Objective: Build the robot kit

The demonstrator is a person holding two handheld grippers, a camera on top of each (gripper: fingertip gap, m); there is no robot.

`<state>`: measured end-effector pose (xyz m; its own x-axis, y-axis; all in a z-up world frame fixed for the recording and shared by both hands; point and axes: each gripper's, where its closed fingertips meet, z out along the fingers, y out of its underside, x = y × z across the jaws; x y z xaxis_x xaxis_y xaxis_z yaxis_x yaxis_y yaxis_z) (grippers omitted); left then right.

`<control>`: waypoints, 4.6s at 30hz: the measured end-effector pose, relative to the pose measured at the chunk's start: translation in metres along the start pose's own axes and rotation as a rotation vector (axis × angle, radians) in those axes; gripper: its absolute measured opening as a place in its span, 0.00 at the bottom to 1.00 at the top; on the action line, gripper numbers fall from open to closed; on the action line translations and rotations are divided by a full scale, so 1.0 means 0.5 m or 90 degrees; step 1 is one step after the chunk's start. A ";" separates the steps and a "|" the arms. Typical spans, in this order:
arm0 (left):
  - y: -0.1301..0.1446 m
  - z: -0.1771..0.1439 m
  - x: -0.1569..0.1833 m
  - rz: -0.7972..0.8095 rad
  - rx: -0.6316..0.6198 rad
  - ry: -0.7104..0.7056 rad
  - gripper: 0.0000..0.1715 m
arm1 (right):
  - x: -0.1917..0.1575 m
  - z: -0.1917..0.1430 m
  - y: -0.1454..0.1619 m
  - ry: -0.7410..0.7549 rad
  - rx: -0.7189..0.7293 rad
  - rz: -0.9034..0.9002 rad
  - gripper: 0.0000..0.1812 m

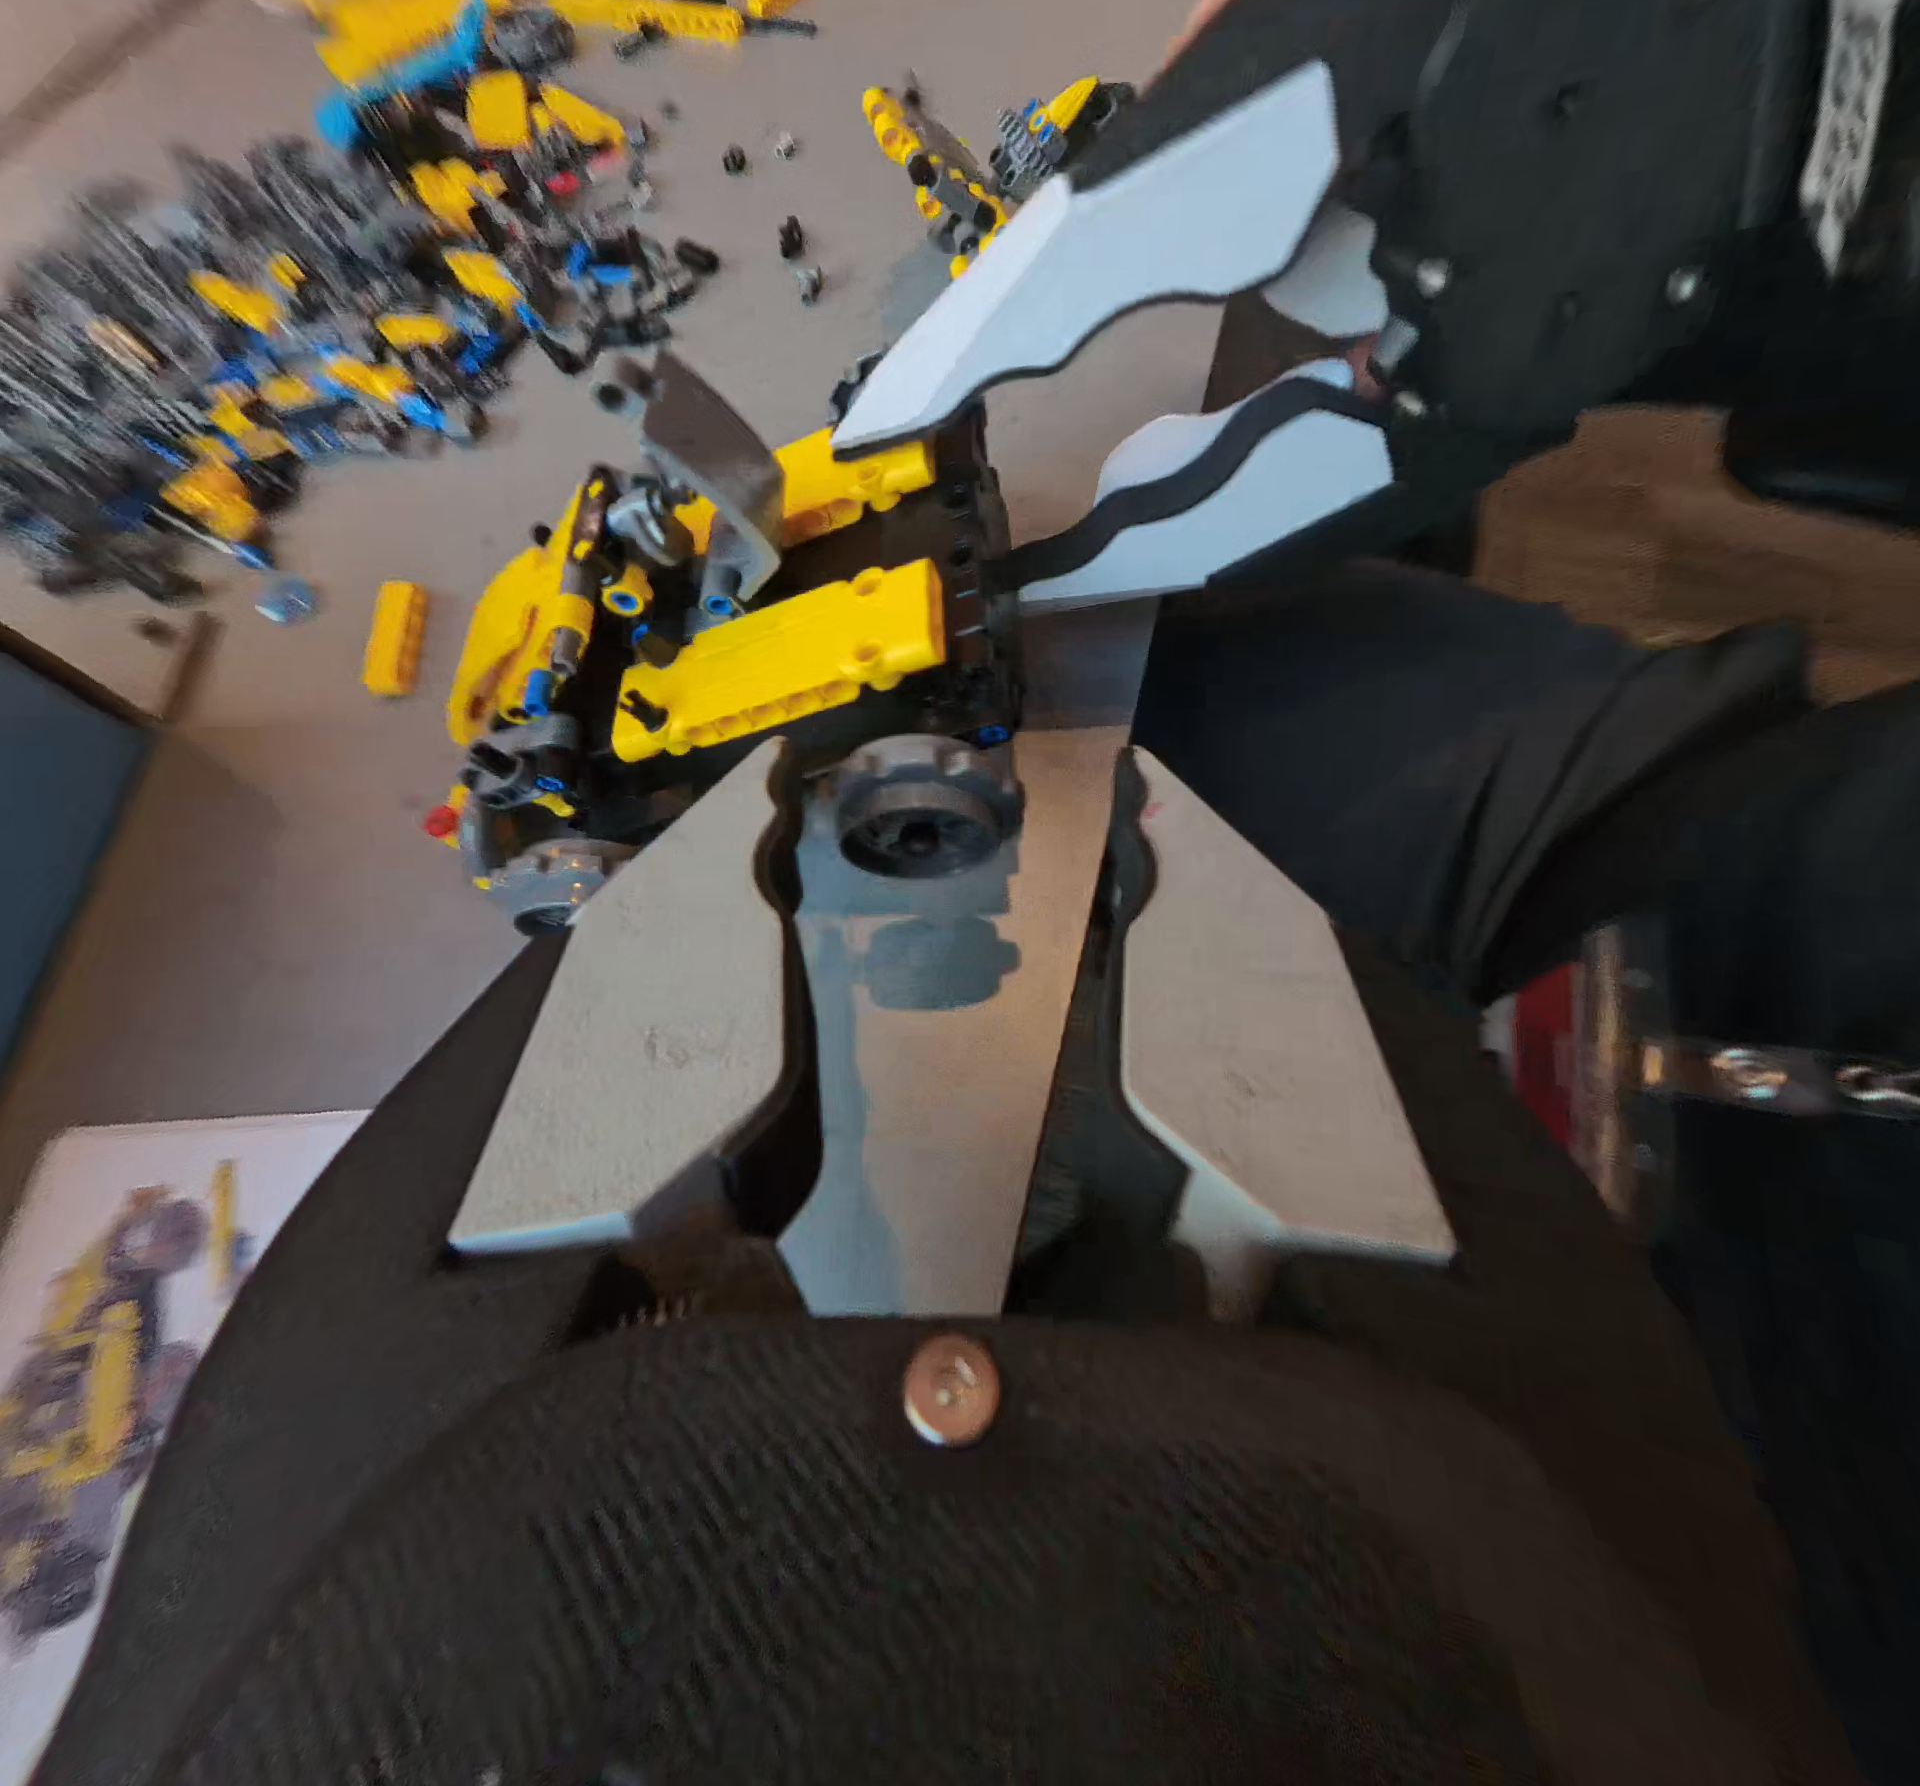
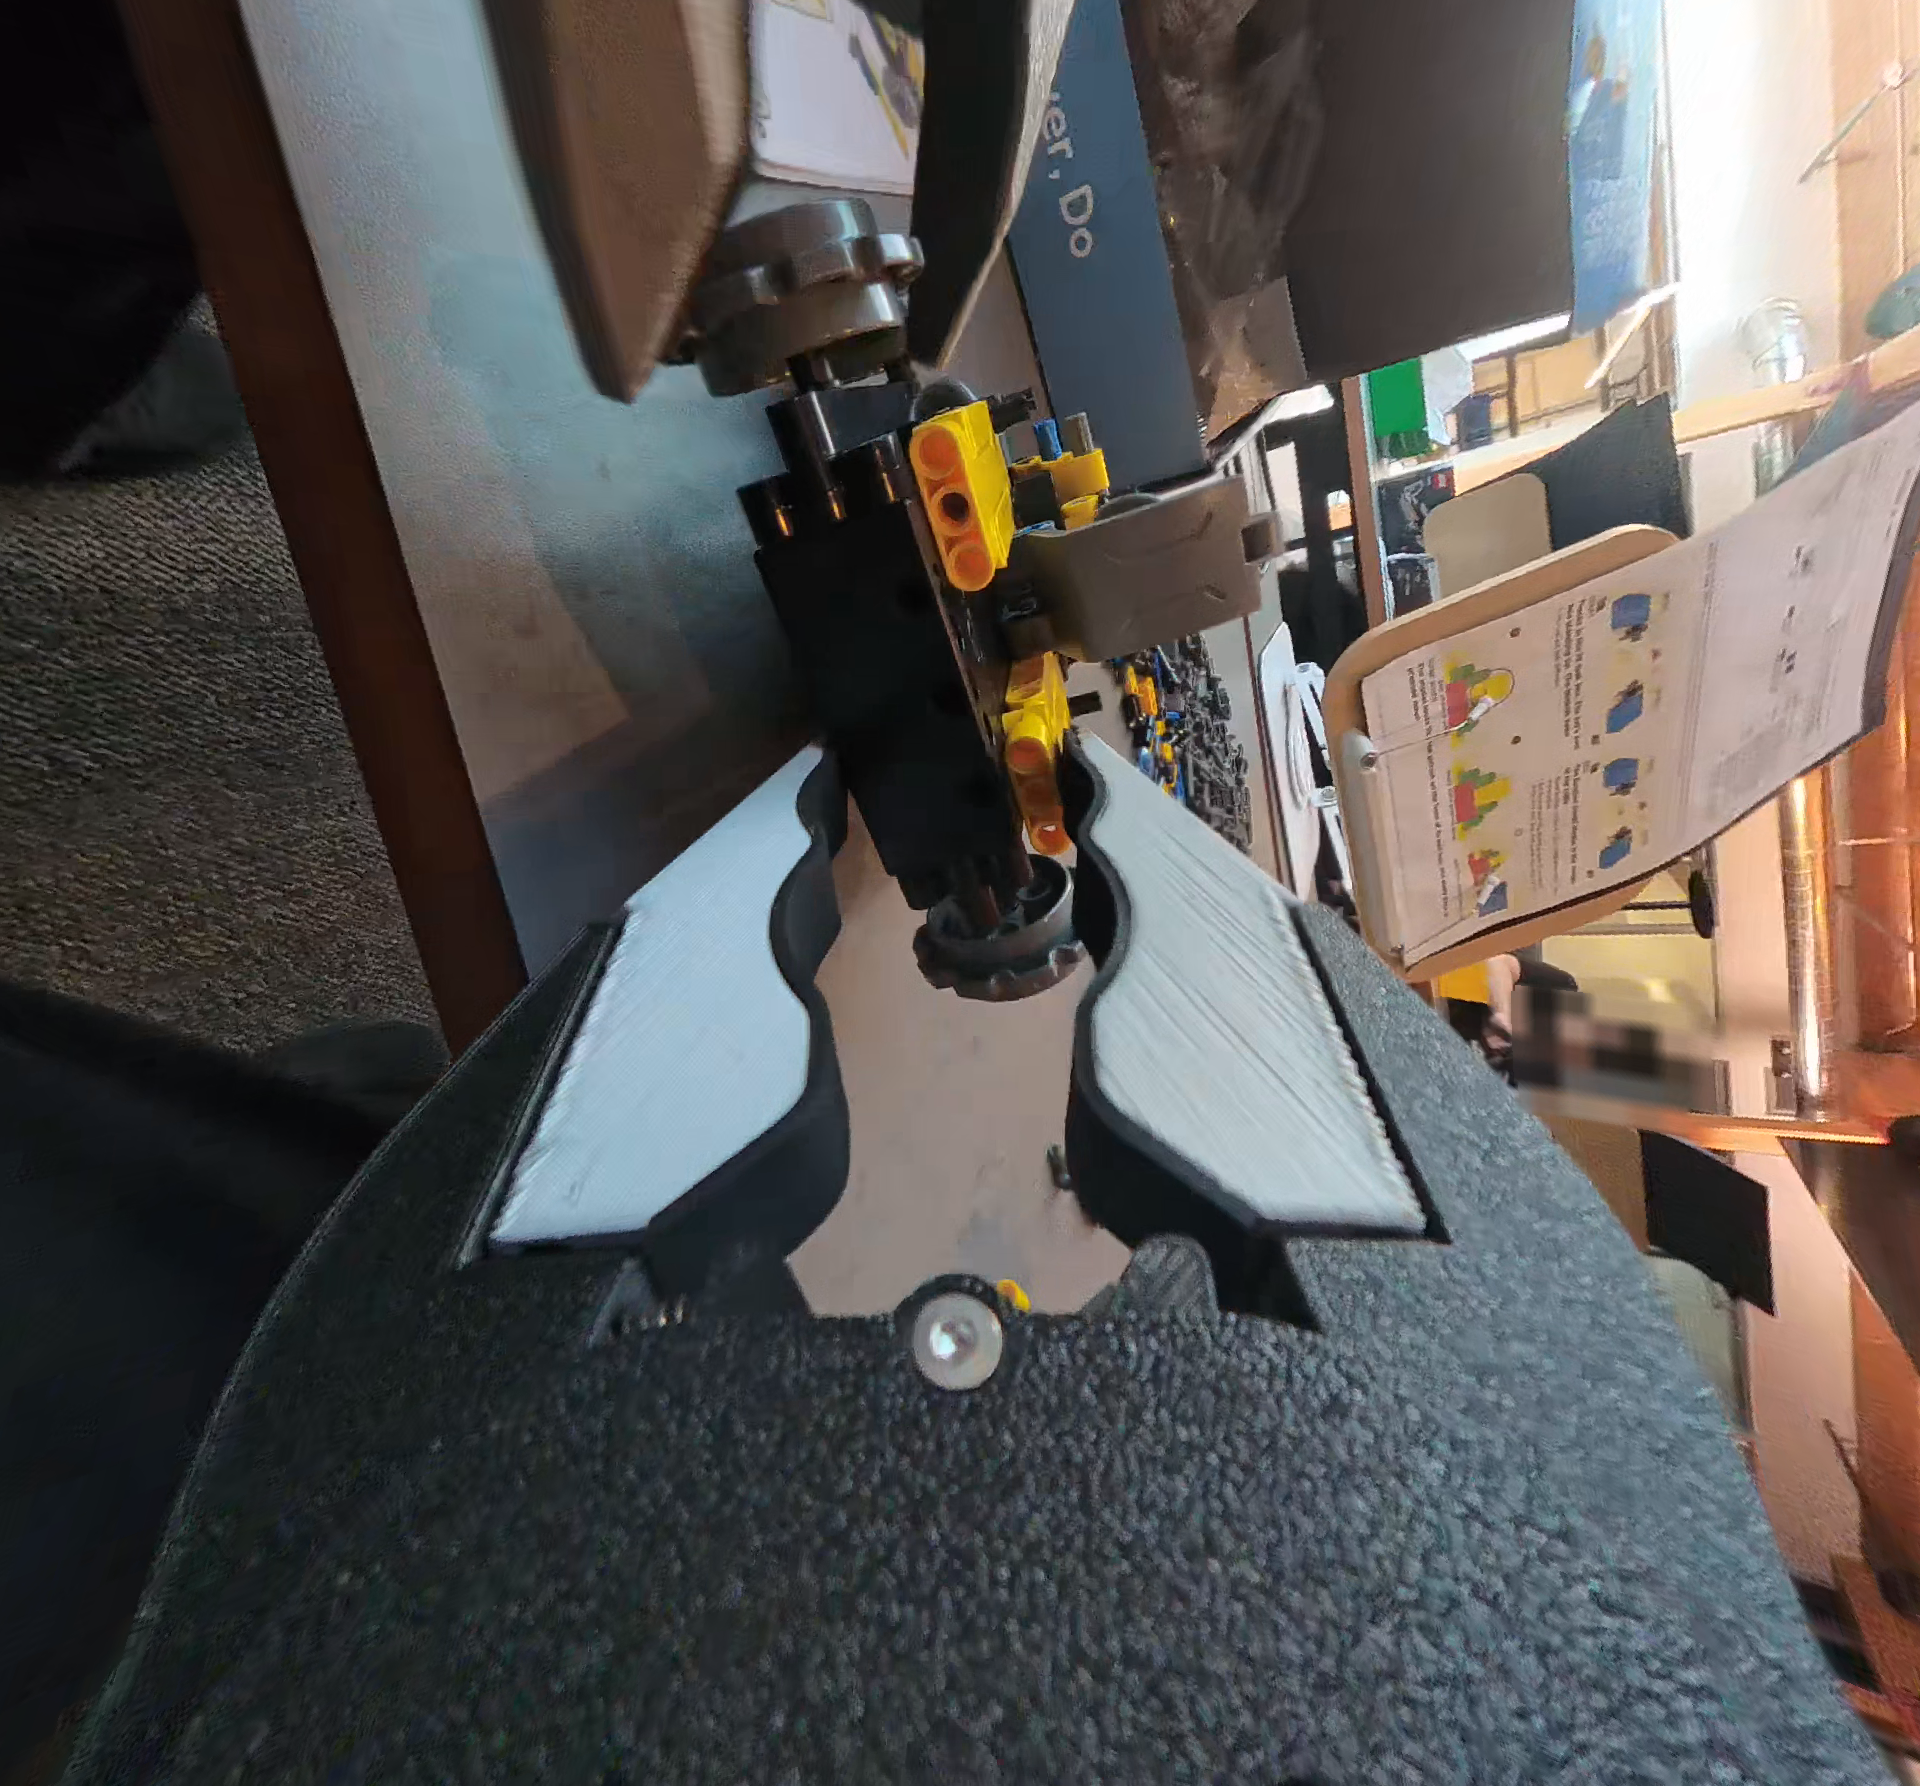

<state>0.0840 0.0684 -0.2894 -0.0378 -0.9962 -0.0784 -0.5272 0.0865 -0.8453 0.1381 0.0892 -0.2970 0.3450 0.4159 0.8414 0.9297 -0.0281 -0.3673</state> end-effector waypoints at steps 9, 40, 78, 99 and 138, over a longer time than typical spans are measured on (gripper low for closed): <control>0.020 0.022 0.039 0.351 -0.010 -0.250 0.24 | -0.061 -0.035 -0.031 -0.007 0.015 -0.011 0.24; 0.060 -0.006 0.098 0.202 0.022 -0.277 0.33 | -0.006 -0.115 0.372 -0.172 -0.226 0.694 0.34; -0.111 -0.076 0.173 0.041 0.087 0.052 0.03 | -0.090 -0.224 -0.118 -0.215 0.231 0.482 0.32; -0.072 -0.080 0.160 0.328 0.164 0.108 0.03 | -0.110 -0.174 -0.126 -0.335 0.324 0.415 0.19; -0.057 -0.055 0.171 0.334 0.171 -0.295 0.07 | -0.124 -0.161 -0.069 -0.443 0.361 0.705 0.10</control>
<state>0.0725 -0.0196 -0.2576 0.1658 -0.7223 -0.6714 -0.3102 0.6080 -0.7308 0.0951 -0.0087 -0.3045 0.5605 0.7788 -0.2818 -0.0080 -0.3351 -0.9421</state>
